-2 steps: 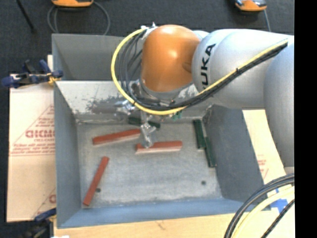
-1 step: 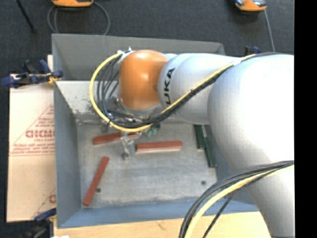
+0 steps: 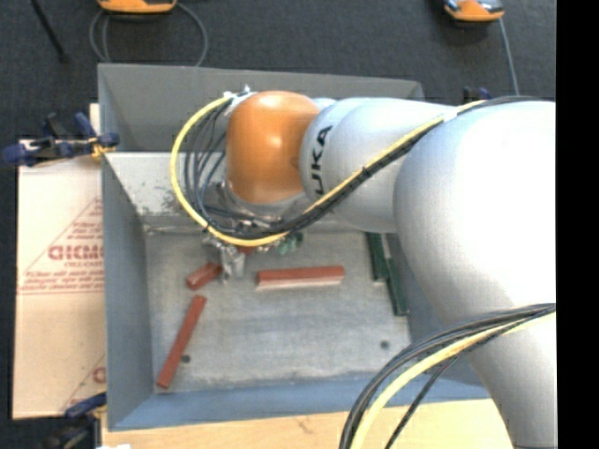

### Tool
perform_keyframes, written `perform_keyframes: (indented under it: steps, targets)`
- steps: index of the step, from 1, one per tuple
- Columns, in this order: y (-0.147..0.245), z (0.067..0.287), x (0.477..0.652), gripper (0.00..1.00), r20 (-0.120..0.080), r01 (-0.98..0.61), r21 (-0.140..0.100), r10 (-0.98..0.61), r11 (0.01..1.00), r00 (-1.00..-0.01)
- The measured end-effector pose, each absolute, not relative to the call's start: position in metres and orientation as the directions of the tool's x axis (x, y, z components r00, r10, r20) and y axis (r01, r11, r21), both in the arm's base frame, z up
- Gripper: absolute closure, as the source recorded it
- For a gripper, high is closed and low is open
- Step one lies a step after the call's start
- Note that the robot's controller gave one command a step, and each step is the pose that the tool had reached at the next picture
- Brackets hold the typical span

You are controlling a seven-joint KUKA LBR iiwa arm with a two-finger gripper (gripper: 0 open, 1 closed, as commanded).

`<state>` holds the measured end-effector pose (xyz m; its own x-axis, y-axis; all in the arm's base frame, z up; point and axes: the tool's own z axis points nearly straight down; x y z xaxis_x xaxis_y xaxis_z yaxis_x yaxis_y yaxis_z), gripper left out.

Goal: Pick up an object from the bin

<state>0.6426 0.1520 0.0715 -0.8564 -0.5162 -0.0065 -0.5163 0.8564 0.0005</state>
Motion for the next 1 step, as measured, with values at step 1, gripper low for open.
perform_keyframes:
  steps: [1]
  targets:
    - [0.146, 0.2568, 0.6132, 1.0, -0.011, -0.701, -0.007, -0.701, 0.713, -0.713]
